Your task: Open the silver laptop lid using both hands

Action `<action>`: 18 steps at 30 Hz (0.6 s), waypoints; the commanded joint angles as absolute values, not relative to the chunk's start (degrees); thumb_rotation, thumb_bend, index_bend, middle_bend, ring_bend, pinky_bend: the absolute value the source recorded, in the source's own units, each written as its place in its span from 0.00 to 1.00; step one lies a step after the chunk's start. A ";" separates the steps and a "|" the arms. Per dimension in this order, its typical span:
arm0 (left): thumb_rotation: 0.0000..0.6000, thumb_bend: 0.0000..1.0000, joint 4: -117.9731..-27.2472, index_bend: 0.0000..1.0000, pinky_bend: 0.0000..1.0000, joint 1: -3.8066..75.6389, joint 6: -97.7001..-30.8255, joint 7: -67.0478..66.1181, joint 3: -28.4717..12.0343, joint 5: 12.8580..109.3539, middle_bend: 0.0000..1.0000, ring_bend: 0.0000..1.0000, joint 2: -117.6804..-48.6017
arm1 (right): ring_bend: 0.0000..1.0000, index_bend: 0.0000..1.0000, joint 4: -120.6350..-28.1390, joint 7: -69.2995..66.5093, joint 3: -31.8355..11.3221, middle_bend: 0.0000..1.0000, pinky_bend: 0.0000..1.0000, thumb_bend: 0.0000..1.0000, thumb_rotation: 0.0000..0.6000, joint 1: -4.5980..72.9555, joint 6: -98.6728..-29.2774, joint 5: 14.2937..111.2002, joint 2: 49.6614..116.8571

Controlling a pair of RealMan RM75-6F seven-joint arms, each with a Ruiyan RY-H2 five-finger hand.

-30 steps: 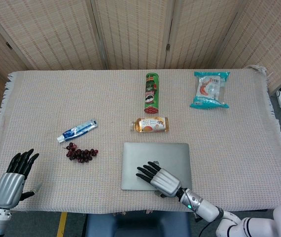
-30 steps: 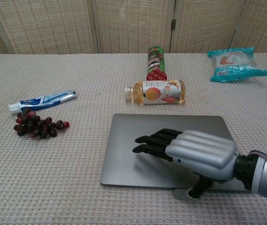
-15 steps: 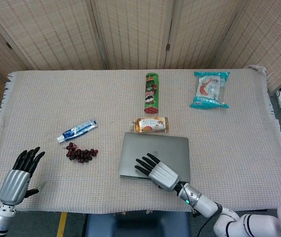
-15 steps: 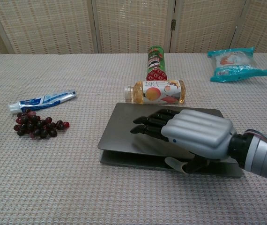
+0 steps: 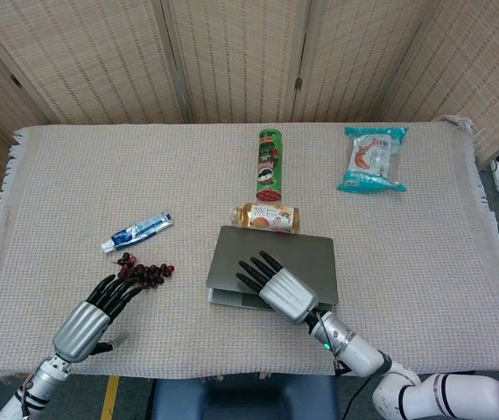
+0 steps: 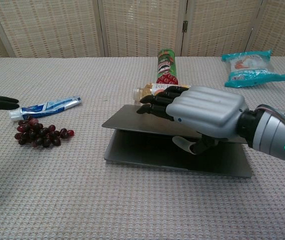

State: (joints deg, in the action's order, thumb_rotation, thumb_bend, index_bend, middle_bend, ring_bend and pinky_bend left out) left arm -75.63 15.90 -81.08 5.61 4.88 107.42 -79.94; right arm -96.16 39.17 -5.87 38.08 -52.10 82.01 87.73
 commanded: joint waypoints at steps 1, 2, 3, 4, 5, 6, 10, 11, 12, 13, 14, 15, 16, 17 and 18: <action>1.00 0.54 -76.01 0.11 0.00 19.97 -76.00 4.95 6.06 109.44 0.08 0.04 -81.65 | 0.00 0.00 -97.01 40.75 -6.12 0.00 0.00 0.60 1.00 38.42 -52.55 80.76 87.51; 1.00 0.56 -76.52 0.11 0.00 20.87 -74.68 4.51 6.09 109.58 0.08 0.04 -81.85 | 0.00 0.00 -97.16 41.17 -6.09 0.00 0.00 0.60 1.00 38.49 -52.65 80.47 87.51; 1.00 0.57 -77.32 0.10 0.00 22.07 -73.05 4.00 6.03 109.69 0.08 0.04 -82.12 | 0.00 0.00 -97.33 41.64 -6.06 0.00 0.00 0.60 1.00 38.57 -52.87 80.17 87.56; 1.00 0.58 -77.94 0.09 0.00 22.93 -71.80 3.47 5.95 109.68 0.08 0.04 -82.30 | 0.00 0.00 -97.43 41.96 -6.04 0.00 0.00 0.60 1.00 38.63 -53.00 79.93 87.59; 1.00 0.59 -78.85 0.08 0.00 24.04 -69.99 2.56 5.85 109.55 0.08 0.03 -82.48 | 0.00 0.00 -97.58 42.35 -5.99 0.00 0.00 0.60 1.00 38.72 -53.15 79.60 87.60; 1.00 0.60 -79.57 0.07 0.00 24.85 -68.74 1.94 5.66 109.36 0.08 0.02 -82.64 | 0.00 0.00 -97.65 42.60 -5.98 0.00 0.00 0.60 1.00 38.78 -53.30 79.39 87.65; 1.00 0.62 -82.20 0.05 0.00 28.29 -62.56 -0.32 4.46 107.11 0.05 0.00 -83.54 | 0.00 0.00 -97.83 43.50 -5.81 0.00 0.00 0.60 1.00 39.03 -53.78 78.45 87.75; 1.00 0.62 -82.78 0.03 0.00 29.03 -61.11 -0.91 4.06 106.34 0.04 0.00 -83.77 | 0.00 0.00 -97.85 43.71 -5.77 0.00 0.00 0.60 1.00 39.08 -53.92 78.30 87.74; 1.00 0.62 -83.35 0.03 0.00 29.94 -59.56 -1.70 3.45 105.42 0.03 0.00 -84.25 | 0.00 0.00 -97.91 43.88 -5.71 0.00 0.00 0.60 1.00 39.16 -54.05 78.10 87.73; 1.00 0.62 -83.63 0.02 0.00 30.56 -58.52 -2.25 3.01 104.71 0.03 0.00 -84.72 | 0.00 0.00 -97.91 43.96 -5.67 0.00 0.00 0.60 1.00 39.24 -54.12 77.96 87.73; 1.00 0.62 -83.92 0.02 0.00 31.29 -57.25 -3.24 2.46 103.83 0.02 0.00 -85.29 | 0.00 0.00 -97.88 44.13 -5.61 0.00 0.00 0.60 1.00 39.35 -54.16 77.74 87.73; 1.00 0.62 -84.06 0.02 0.00 31.76 -56.50 -4.14 2.08 103.27 0.02 0.00 -85.76 | 0.00 0.00 -97.86 44.28 -5.57 0.00 0.00 0.60 1.00 39.45 -54.21 77.58 87.74; 1.00 0.62 -84.15 0.02 0.00 32.19 -55.85 -4.95 1.71 102.70 0.02 0.00 -86.30 | 0.00 0.00 -97.84 44.37 -5.55 0.00 0.00 0.60 1.00 39.55 -54.25 77.44 87.79; 1.00 0.62 -84.20 0.02 0.00 32.63 -55.12 -5.64 1.37 102.08 0.02 0.00 -86.86 | 0.00 0.00 -97.81 44.47 -5.52 0.00 0.00 0.60 1.00 39.65 -54.27 77.30 87.85; 1.00 0.62 -84.18 0.02 0.00 33.23 -54.01 -6.39 0.93 101.10 0.02 0.00 -87.59 | 0.00 0.00 -97.77 44.60 -5.48 0.00 0.00 0.60 1.00 39.80 -54.28 77.11 87.93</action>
